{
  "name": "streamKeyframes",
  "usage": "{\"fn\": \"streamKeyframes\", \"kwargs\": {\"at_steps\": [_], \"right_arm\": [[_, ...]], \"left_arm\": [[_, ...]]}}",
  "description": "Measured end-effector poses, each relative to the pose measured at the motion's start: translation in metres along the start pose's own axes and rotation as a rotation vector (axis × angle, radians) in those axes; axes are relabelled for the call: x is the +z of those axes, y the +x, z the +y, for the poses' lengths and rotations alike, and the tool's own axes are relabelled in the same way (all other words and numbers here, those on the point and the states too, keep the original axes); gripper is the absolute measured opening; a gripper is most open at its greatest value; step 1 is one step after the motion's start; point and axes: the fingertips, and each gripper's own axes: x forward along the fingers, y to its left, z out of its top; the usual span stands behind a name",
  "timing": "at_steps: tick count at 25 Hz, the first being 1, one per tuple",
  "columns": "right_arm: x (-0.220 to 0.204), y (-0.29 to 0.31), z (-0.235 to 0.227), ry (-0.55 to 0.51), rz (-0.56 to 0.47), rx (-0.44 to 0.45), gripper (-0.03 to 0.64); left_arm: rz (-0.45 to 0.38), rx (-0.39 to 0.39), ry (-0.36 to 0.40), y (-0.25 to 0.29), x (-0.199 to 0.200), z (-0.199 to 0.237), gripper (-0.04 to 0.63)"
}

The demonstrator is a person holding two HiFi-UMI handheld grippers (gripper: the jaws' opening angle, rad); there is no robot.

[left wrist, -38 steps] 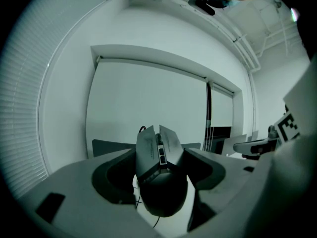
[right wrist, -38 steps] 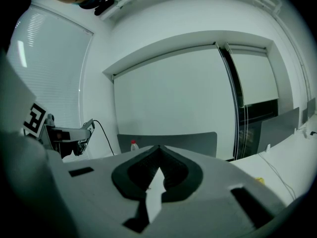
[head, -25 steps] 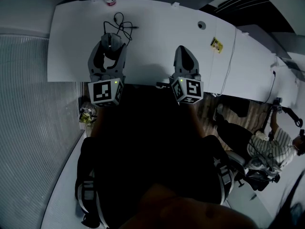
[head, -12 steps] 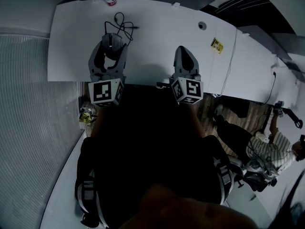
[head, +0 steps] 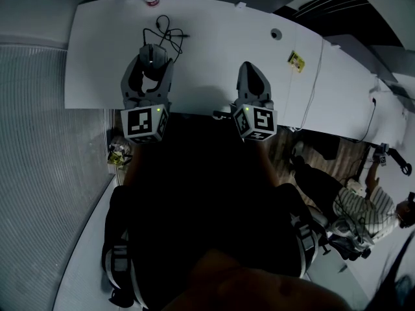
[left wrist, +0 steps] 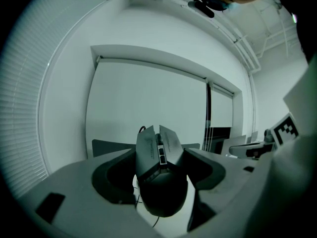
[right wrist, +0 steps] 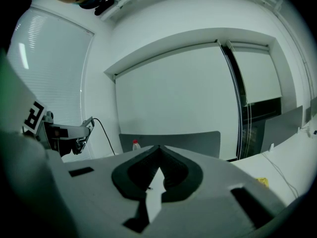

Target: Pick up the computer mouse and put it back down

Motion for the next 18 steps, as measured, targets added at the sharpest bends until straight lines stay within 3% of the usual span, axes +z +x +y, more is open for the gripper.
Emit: {"fn": "streamKeyframes", "kwargs": {"at_steps": [18], "right_arm": [[-0.007,0.001,0.01,0.004,0.029,0.009,-0.002]], "left_arm": [[0.093,-0.021,-0.013,0.008,-0.049,0.005,0.296]]}}
